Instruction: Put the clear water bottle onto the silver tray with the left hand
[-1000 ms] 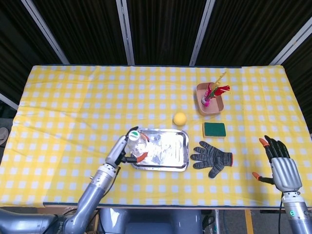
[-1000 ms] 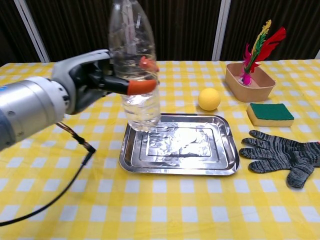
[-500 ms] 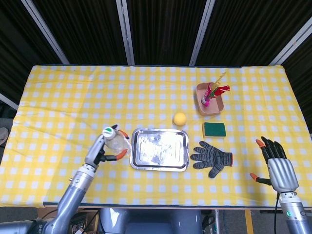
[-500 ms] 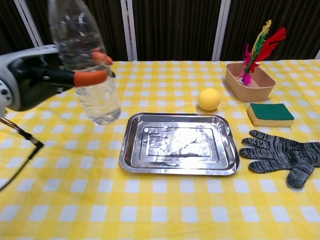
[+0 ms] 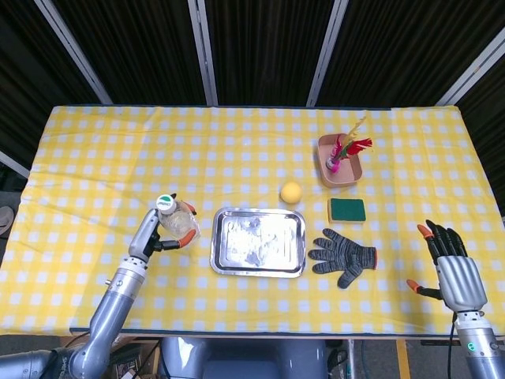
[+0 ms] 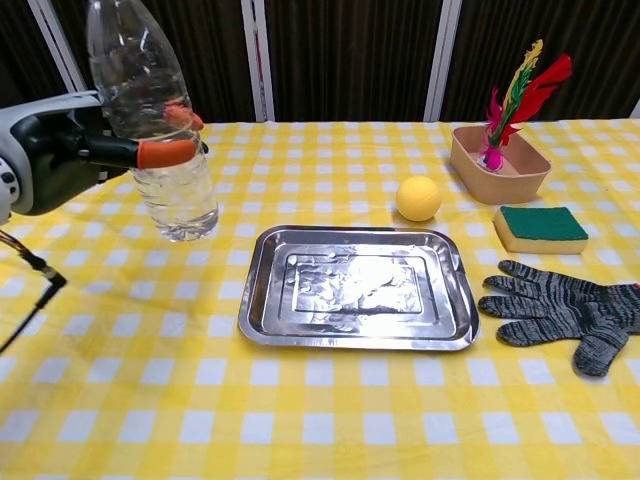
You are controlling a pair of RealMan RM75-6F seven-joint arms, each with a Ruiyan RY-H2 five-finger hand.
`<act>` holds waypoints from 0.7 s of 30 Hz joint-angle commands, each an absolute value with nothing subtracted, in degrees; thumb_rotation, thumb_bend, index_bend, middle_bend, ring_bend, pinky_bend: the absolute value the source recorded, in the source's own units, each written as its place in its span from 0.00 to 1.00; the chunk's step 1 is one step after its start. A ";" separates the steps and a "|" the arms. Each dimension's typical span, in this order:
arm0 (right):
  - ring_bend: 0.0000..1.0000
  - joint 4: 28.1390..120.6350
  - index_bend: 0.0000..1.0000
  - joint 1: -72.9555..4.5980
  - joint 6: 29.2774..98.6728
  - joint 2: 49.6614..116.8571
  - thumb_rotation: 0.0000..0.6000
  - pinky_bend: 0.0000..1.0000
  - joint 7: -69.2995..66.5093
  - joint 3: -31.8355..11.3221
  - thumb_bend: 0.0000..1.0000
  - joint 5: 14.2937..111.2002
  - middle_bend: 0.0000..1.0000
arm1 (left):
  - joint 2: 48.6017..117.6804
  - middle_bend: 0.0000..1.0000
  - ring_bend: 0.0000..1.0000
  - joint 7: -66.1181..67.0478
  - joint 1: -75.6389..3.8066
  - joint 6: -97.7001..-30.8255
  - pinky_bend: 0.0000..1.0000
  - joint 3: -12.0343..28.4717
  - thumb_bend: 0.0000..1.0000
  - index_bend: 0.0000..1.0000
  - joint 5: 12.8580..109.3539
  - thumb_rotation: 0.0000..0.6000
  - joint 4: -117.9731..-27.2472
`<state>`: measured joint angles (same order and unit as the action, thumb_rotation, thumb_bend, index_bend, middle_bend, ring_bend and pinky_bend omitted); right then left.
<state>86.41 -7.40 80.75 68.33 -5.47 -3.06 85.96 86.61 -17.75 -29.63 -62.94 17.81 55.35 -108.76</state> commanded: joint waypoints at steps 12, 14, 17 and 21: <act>0.00 83.90 0.06 -8.06 78.94 68.84 1.00 0.00 -7.91 -3.88 0.05 84.08 0.00 | 106.26 0.47 0.01 -11.18 -41.14 -57.84 0.00 21.31 0.47 0.50 50.69 1.00 -92.14; 0.00 83.83 0.06 -8.07 78.99 68.89 1.00 0.00 -8.16 -3.84 0.05 84.23 0.00 | 107.95 0.47 0.01 -10.18 -42.10 -58.17 0.00 21.66 0.47 0.50 50.82 1.00 -90.90; 0.00 83.76 0.06 -8.08 79.44 69.07 1.00 0.00 -8.40 -3.73 0.05 84.88 0.00 | 110.65 0.47 0.01 -9.08 -43.43 -58.81 0.00 22.56 0.47 0.50 50.75 1.00 -88.93; 0.00 83.78 0.06 -8.00 79.83 68.99 1.00 0.00 -8.96 -3.62 0.05 85.35 0.00 | 112.92 0.47 0.01 -8.58 -44.56 -59.08 0.00 23.08 0.47 0.50 51.80 1.00 -86.46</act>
<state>83.80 -8.03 79.75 69.04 -8.85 -3.63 85.29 112.05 -8.85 -44.03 -58.86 22.77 51.31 -87.38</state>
